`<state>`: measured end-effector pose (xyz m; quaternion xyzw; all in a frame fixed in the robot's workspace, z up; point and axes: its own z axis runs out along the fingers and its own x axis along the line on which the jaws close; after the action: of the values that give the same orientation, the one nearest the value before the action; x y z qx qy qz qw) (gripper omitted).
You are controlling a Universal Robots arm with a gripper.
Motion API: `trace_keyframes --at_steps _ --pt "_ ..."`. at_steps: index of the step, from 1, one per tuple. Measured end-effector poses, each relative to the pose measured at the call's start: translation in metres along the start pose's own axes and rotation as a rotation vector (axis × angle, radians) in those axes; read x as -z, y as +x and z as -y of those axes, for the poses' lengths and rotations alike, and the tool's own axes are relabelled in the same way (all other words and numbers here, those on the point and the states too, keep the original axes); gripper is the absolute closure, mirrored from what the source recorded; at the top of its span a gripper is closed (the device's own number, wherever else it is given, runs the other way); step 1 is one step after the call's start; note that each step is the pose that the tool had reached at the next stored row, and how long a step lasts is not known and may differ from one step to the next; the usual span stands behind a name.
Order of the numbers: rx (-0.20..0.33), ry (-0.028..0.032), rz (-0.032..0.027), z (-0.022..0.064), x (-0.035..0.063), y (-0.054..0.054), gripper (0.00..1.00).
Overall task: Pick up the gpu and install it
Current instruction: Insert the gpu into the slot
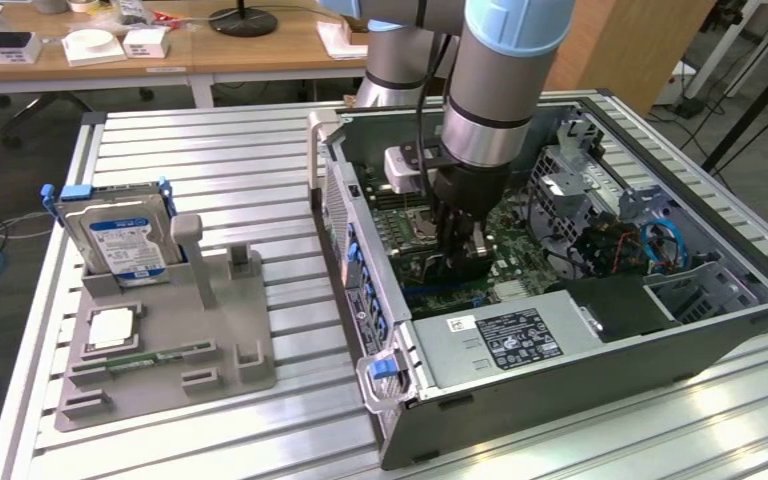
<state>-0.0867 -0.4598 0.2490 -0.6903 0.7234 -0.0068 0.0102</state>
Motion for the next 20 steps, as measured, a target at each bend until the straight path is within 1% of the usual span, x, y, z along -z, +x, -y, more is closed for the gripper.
trace_keyframes --at_steps 7,20 --pt "0.0 0.0002 0.0 -0.0001 -0.0015 0.0 0.74" --pt "0.0 0.0002 0.0002 0.0 -0.0013 0.0 0.74"
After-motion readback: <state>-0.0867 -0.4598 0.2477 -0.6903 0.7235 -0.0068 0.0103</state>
